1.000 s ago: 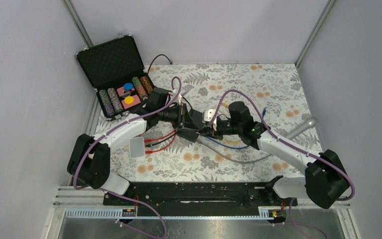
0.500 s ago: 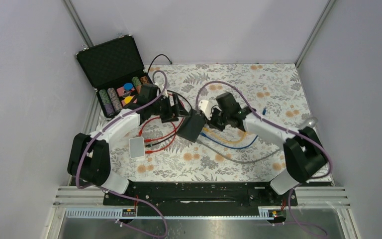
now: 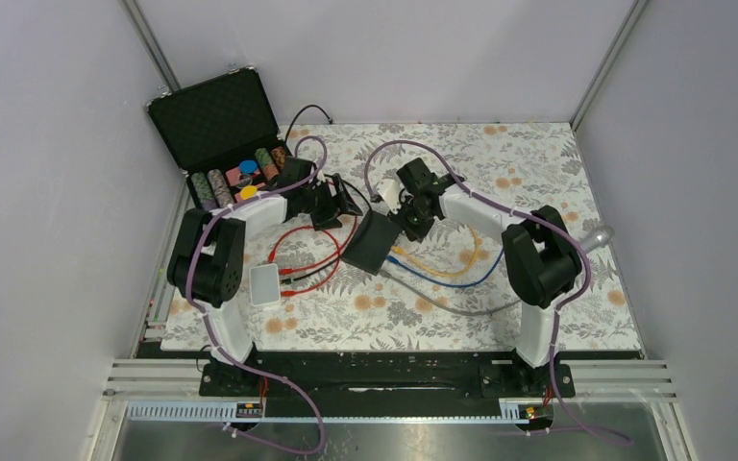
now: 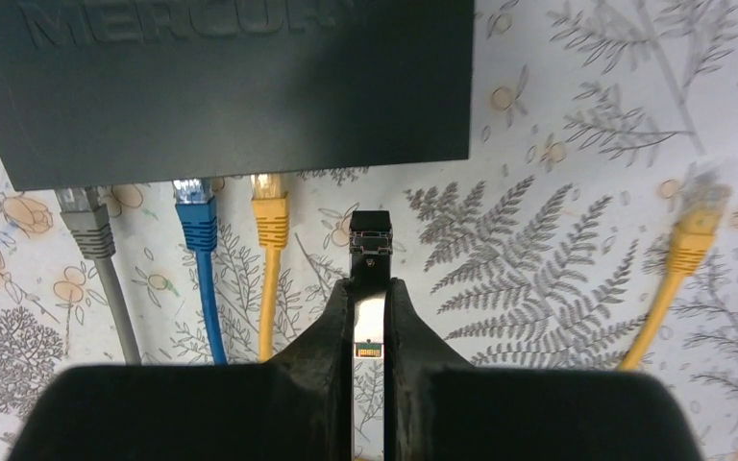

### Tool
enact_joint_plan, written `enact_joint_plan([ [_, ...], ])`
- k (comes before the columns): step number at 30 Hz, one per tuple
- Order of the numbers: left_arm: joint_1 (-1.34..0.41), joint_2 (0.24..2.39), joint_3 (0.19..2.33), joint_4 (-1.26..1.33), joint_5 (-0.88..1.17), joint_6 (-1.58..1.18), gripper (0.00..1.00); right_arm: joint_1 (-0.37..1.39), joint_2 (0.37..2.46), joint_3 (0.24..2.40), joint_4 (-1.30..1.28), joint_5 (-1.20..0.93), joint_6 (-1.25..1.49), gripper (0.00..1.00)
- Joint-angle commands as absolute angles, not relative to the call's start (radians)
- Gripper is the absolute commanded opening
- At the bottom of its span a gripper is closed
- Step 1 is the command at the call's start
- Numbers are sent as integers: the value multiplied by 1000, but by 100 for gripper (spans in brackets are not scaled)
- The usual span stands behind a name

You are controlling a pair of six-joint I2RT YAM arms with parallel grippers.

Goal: Insert the plug into the switch port

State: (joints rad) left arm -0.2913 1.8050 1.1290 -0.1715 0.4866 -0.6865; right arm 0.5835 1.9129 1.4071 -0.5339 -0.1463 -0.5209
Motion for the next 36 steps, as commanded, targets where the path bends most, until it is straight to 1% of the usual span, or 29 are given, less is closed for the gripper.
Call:
enact_joint_plan([
  [1, -285, 1861, 1205, -123, 510, -692, 72, 584, 1932, 1442, -620, -150, -491, 0],
  [8, -285, 1928, 1215, -89, 543, -703, 67, 584, 1959, 1466, -641, -177, -488, 0],
  [15, -285, 1951, 1217, -81, 561, -706, 66, 597, 2050, 1563, -727, -147, -459, 0],
  [27, -285, 1989, 1215, -32, 615, -759, 64, 607, 2069, 1621, -737, -169, -395, 0],
  [32, -285, 2021, 1251, -46, 646, -746, 63, 612, 2126, 1691, -787, -170, -366, 0],
  [36, -284, 2044, 1274, -80, 641, -723, 62, 614, 2141, 1694, -787, -163, -329, 0],
])
